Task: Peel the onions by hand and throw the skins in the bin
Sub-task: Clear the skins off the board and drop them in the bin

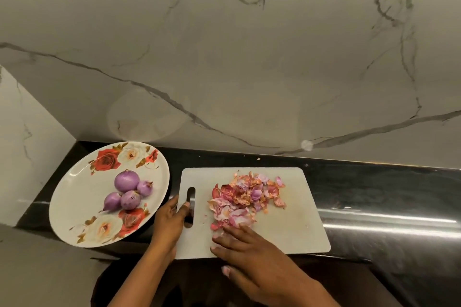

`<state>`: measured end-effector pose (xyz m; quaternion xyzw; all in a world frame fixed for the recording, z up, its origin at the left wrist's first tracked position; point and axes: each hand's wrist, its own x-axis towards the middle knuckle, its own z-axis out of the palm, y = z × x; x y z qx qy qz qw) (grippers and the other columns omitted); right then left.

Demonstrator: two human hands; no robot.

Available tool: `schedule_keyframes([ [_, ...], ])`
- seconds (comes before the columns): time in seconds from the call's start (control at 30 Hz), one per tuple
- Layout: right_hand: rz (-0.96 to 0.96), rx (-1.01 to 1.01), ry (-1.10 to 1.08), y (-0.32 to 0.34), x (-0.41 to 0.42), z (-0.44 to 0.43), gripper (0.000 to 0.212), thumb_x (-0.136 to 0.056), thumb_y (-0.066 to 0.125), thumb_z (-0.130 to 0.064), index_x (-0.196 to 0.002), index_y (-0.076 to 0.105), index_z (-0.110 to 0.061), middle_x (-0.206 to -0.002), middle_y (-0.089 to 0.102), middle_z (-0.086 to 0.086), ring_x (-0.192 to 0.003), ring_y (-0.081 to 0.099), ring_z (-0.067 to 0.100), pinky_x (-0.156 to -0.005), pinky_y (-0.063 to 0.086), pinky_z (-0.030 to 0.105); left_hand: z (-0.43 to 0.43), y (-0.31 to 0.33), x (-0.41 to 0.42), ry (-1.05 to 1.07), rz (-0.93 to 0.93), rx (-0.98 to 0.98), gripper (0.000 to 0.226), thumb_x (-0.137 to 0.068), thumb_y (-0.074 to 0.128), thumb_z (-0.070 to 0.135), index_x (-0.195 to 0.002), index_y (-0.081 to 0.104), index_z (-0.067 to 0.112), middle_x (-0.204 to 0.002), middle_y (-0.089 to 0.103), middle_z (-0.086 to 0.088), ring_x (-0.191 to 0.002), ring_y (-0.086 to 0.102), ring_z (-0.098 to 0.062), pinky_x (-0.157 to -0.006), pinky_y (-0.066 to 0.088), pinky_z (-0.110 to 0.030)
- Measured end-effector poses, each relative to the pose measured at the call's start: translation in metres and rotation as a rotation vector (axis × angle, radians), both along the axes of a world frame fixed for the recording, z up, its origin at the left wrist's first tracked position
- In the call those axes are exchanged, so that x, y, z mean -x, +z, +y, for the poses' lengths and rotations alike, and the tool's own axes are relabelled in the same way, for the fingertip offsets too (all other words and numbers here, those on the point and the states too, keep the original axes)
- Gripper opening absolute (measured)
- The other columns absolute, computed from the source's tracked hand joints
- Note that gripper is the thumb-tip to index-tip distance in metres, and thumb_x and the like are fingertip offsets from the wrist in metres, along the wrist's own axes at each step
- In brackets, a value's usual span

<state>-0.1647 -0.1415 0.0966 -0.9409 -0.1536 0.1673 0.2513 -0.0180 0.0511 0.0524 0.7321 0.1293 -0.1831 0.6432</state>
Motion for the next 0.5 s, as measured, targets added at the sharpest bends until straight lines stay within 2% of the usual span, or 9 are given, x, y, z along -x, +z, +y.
schedule_keyframes([
  [0.07, -0.024, 0.113, 0.081, -0.009, -0.015, 0.002, 0.055, -0.112, 0.013, -0.057, -0.165, 0.001, -0.047, -0.173, -0.006, -0.024, -0.155, -0.027, -0.001, -0.124, -0.025, 0.03, 0.006, -0.001, -0.002, 0.005, -0.002, -0.002, 0.024, -0.105, 0.062, 0.013, -0.124, 0.065, 0.026, -0.113, 0.075, -0.004, -0.095, 0.072, -0.019, -0.075, 0.057, -0.033],
  [0.1, -0.025, 0.152, 0.092, -0.016, -0.021, -0.002, 0.055, -0.112, 0.01, -0.057, -0.163, -0.007, -0.049, -0.172, -0.013, -0.023, -0.154, -0.031, 0.001, -0.121, -0.03, 0.033, 0.007, 0.002, -0.001, 0.003, -0.008, 0.007, 0.027, -0.104, 0.064, 0.015, -0.129, 0.065, 0.026, -0.12, 0.073, -0.005, -0.102, 0.071, -0.021, -0.083, 0.059, -0.036],
  [0.17, -0.034, 0.204, 0.122, -0.021, -0.032, -0.01, 0.054, -0.112, 0.008, -0.057, -0.16, -0.016, -0.051, -0.17, -0.02, -0.023, -0.153, -0.034, 0.003, -0.12, -0.032, 0.037, 0.011, 0.001, -0.001, -0.012, -0.009, -0.005, 0.044, -0.101, 0.069, 0.02, -0.144, 0.061, 0.021, -0.139, 0.066, -0.008, -0.12, 0.067, -0.027, -0.103, 0.055, -0.048],
  [0.2, -0.035, 0.216, 0.144, -0.023, -0.038, -0.014, 0.054, -0.112, 0.008, -0.056, -0.159, -0.018, -0.051, -0.17, -0.021, -0.022, -0.153, -0.034, 0.004, -0.12, -0.032, 0.039, 0.013, -0.001, -0.001, -0.016, -0.012, 0.005, 0.049, -0.101, 0.069, 0.02, -0.149, 0.057, 0.019, -0.141, 0.064, -0.007, -0.122, 0.065, -0.027, -0.106, 0.053, -0.048],
  [0.33, -0.08, 0.263, 0.18, -0.031, -0.058, -0.033, 0.058, -0.112, 0.01, -0.059, -0.161, -0.019, -0.047, -0.17, -0.022, -0.021, -0.155, -0.031, 0.005, -0.123, -0.028, 0.041, 0.02, -0.005, -0.001, -0.028, -0.033, 0.05, 0.051, -0.102, 0.068, 0.017, -0.151, 0.054, 0.014, -0.136, 0.065, -0.006, -0.118, 0.064, -0.022, -0.1, 0.05, -0.039],
  [0.4, -0.088, 0.283, 0.147, -0.032, -0.07, -0.045, 0.059, -0.111, 0.011, -0.06, -0.161, -0.018, -0.046, -0.171, -0.022, -0.02, -0.154, -0.031, 0.004, -0.124, -0.027, 0.04, 0.02, -0.003, 0.0, -0.032, -0.031, 0.058, 0.052, -0.102, 0.067, 0.015, -0.152, 0.052, 0.013, -0.136, 0.063, -0.003, -0.11, 0.063, -0.014, -0.097, 0.048, -0.036],
  [0.5, -0.061, 0.302, 0.112, -0.035, -0.089, -0.063, 0.059, -0.111, 0.01, -0.062, -0.16, -0.019, -0.048, -0.171, -0.021, -0.02, -0.154, -0.032, 0.004, -0.126, -0.023, 0.042, 0.021, 0.0, 0.004, -0.054, -0.015, 0.042, 0.042, -0.104, 0.063, 0.012, -0.145, 0.057, 0.019, -0.117, 0.066, 0.012, -0.096, 0.062, -0.002, -0.08, 0.051, -0.029],
])
